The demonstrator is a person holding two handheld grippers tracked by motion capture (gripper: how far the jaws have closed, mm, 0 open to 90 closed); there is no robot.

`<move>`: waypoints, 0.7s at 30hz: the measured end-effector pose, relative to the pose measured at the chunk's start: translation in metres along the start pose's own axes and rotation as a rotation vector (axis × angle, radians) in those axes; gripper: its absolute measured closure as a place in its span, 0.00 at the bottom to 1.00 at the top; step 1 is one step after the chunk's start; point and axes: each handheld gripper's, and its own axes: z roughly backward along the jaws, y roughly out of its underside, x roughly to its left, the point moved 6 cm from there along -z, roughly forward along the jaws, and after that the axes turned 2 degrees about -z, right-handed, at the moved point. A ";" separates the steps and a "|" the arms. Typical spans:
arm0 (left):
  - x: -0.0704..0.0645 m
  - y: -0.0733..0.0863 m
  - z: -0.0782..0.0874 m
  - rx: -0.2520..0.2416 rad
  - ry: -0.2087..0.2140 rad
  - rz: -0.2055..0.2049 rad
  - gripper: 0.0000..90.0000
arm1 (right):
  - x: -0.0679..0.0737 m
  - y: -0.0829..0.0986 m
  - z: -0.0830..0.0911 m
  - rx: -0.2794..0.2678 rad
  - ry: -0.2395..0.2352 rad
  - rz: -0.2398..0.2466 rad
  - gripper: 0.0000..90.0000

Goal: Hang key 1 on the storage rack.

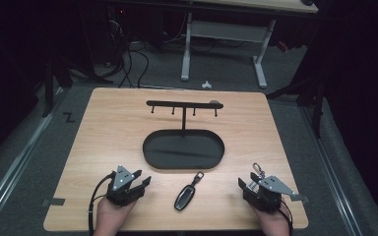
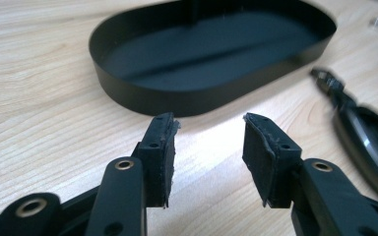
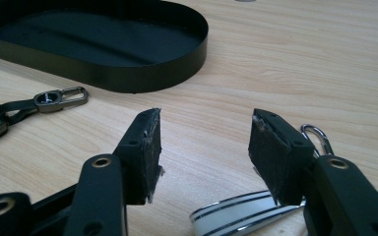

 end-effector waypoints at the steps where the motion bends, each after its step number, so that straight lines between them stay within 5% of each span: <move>1: -0.001 0.000 0.000 -0.002 0.006 0.002 0.61 | 0.001 0.000 0.000 0.001 -0.004 -0.004 0.51; 12: -0.012 -0.004 -0.008 0.003 0.022 -0.014 0.61 | -0.005 0.005 0.005 0.003 0.002 -0.005 0.48; 17: -0.023 -0.005 -0.009 0.016 0.065 -0.038 0.76 | -0.007 0.007 0.004 0.017 -0.027 -0.024 0.51; 21: -0.048 -0.003 -0.016 0.070 0.108 -0.120 0.81 | -0.004 0.009 0.002 0.037 -0.055 -0.014 0.55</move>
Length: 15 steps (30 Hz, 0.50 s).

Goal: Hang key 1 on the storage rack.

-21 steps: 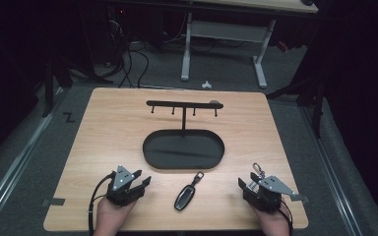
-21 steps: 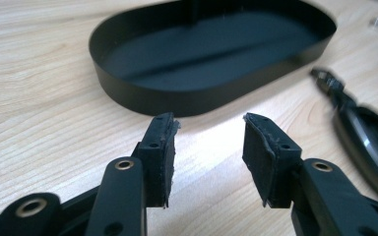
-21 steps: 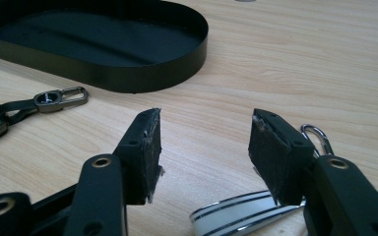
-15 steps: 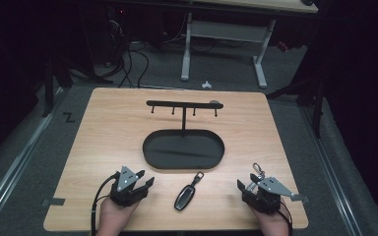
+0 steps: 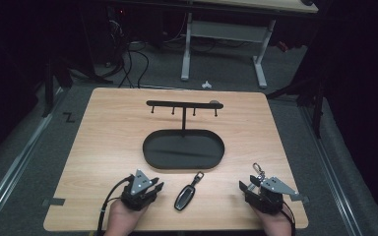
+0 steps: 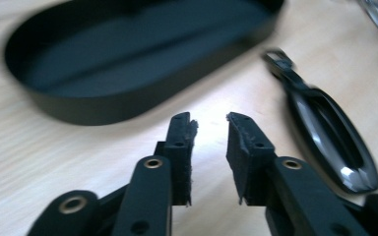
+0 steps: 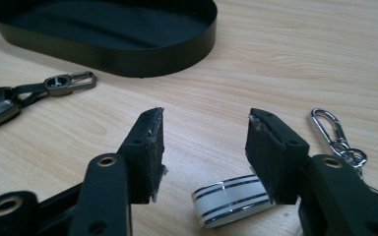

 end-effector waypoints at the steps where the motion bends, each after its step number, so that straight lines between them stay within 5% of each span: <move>1: -0.006 -0.001 -0.002 0.010 0.006 -0.021 0.82 | 0.000 0.000 0.000 0.001 -0.002 0.013 0.55; 5: -0.027 -0.002 -0.012 0.043 0.035 -0.057 0.85 | 0.007 0.000 -0.003 0.006 -0.018 0.044 0.56; 15: -0.044 -0.001 -0.021 0.076 0.056 -0.106 0.86 | 0.017 0.001 -0.008 0.021 -0.029 0.082 0.55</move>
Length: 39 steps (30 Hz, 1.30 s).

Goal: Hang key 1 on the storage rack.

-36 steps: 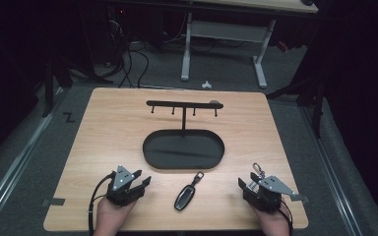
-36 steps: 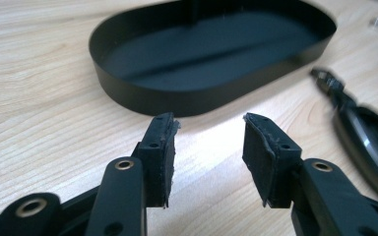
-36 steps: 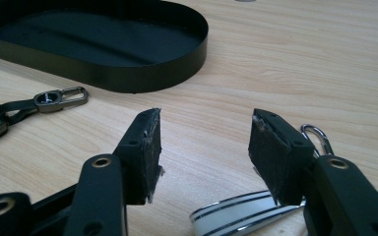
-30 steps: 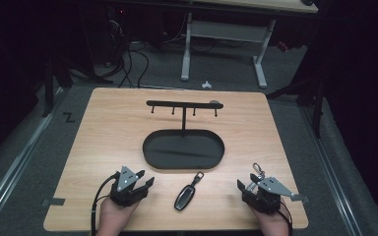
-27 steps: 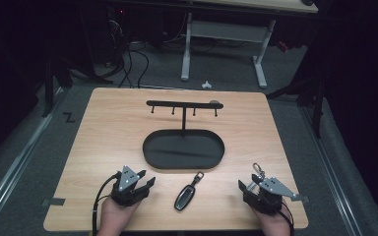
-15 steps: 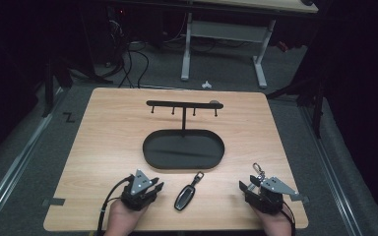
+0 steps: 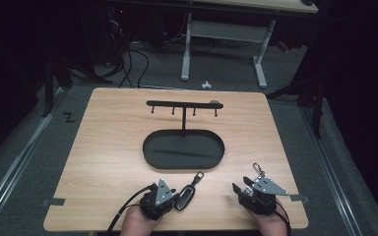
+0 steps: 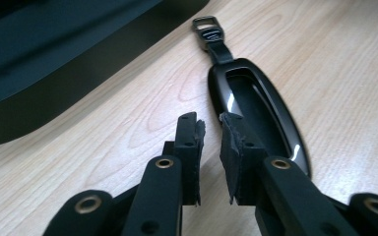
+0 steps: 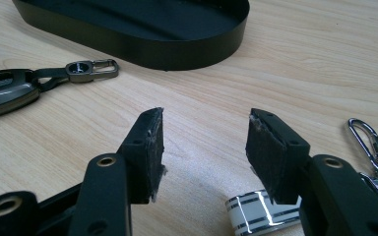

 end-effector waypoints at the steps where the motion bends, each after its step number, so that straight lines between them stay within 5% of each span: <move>1: -0.001 0.000 0.000 0.001 0.001 -0.005 0.86 | 0.000 0.000 0.000 0.001 0.000 -0.003 0.55; 26: -0.042 -0.030 -0.026 -0.034 0.137 -0.119 0.83 | -0.020 0.024 0.028 0.009 0.062 -0.077 0.56; 32: -0.028 -0.032 -0.018 -0.077 0.108 -0.087 0.73 | -0.012 0.023 0.027 0.020 0.025 -0.070 0.56; 39: 0.012 -0.014 0.006 -0.110 -0.026 -0.021 0.55 | 0.016 0.013 0.006 0.048 -0.086 -0.010 0.62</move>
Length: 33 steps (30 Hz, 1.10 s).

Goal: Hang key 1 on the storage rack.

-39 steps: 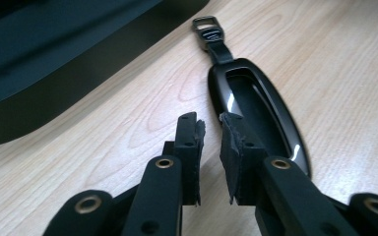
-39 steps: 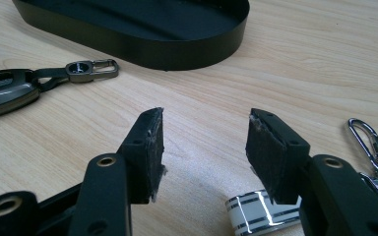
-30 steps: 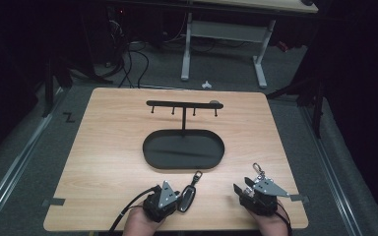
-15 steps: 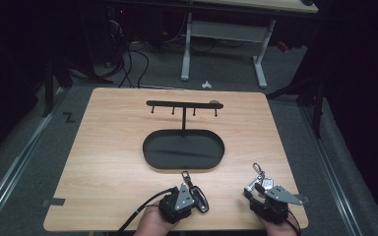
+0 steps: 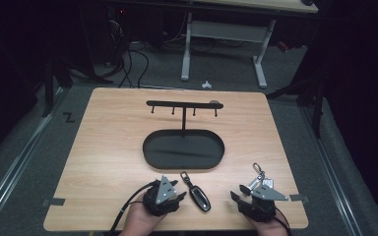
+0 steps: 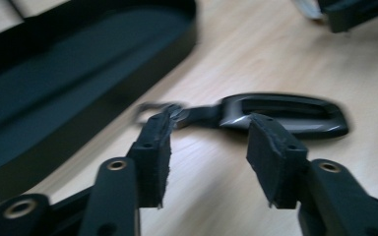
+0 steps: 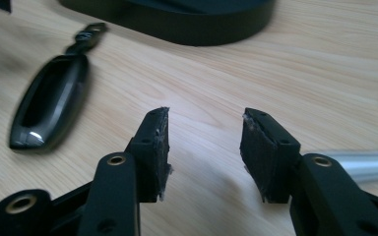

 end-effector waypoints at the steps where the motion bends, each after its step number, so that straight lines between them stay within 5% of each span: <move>1: 0.006 0.004 0.004 -0.001 -0.018 0.012 0.53 | 0.004 -0.003 -0.004 0.001 -0.014 0.008 0.63; 6: 0.034 0.022 0.029 -0.012 -0.110 0.085 0.49 | 0.026 -0.017 -0.022 0.001 -0.100 0.027 0.72; 14: 0.057 0.038 0.055 -0.040 -0.183 0.176 0.49 | 0.073 -0.030 -0.040 0.024 -0.213 0.111 1.00; 24: 0.050 0.034 0.046 -0.031 -0.161 0.139 0.49 | 0.090 -0.020 -0.048 0.067 -0.205 0.173 1.00; 33: 0.039 0.022 0.037 -0.045 -0.117 0.092 0.49 | 0.076 -0.011 -0.042 0.092 -0.149 0.165 1.00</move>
